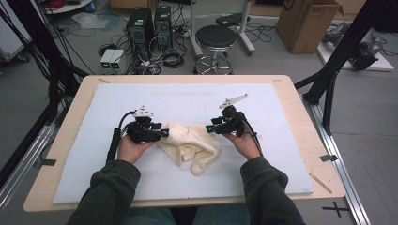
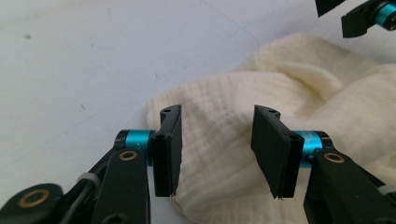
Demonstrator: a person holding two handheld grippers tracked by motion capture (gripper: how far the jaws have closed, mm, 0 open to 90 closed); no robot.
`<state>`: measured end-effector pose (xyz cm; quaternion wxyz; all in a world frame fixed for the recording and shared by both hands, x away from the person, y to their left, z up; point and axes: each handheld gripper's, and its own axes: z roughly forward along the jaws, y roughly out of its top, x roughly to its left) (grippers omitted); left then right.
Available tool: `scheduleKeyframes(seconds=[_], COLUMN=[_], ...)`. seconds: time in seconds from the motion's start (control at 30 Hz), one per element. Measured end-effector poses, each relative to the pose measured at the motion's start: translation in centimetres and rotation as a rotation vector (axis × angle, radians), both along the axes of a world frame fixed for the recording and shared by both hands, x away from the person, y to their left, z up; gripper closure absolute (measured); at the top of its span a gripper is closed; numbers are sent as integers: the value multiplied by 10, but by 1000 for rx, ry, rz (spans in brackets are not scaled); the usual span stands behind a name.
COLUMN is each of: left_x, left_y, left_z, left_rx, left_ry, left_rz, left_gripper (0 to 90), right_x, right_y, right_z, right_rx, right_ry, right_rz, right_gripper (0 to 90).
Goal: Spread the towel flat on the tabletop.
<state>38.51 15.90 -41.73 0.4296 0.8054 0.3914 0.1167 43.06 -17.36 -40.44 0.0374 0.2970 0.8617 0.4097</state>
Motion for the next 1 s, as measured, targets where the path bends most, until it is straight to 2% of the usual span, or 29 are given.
scheduleKeyframes(seconds=[0.13,0.17,0.2,0.23,0.27,0.3,0.33,0.37,0.4,0.43,0.47,0.5,0.53,0.57,0.63,0.67,0.83,1.0], left_x=[2,2,2,3,3,3,4,4,3,3,3,2,2,1,1,1,-2,-6], left_y=[-4,-4,-4,-5,-6,-6,-6,-6,-8,-8,-8,-9,-9,-10,-10,-11,-13,-11], left_z=[-7,-7,-8,-9,-11,-12,-13,-14,-14,-14,-14,-15,-16,-15,-15,-16,-14,-7], left_rx=[38,38,46,55,62,75,85,84,99,99,115,126,133,136,151,146,173,146], left_ry=[45,45,48,57,64,71,78,82,77,77,78,79,71,72,65,64,44,33], left_rz=[-39,-39,-45,-54,-50,-56,-65,-66,-68,-68,-72,-73,-74,-71,-84,-89,-100,-100], left_gripper=[562,573,580,580,601,601,625,625,651,679,703,703,745,745,809,859,876,879], right_x=[7,7,8,8,10,10,10,10,9,9,9,9,7,7,5,4,0,-7], right_y=[3,3,5,5,8,8,10,10,12,12,14,14,15,15,14,12,4,-13], right_z=[-12,-12,-15,-15,-19,-19,-22,-22,-23,-23,-23,-23,-21,-21,-17,-13,-5,10], right_rx=[-16,-16,-21,-21,-24,-24,-37,-37,-50,-50,-54,-54,-64,-64,-60,-58,-46,-33], right_ry=[46,46,74,74,95,95,106,106,107,107,94,94,78,78,67,46,30,-5], right_rz=[2,2,6,6,15,15,31,31,40,40,55,55,58,58,59,56,37,2], right_gripper=[547,547,574,574,600,600,662,662,725,725,802,802,842,842,853,856,856,855])
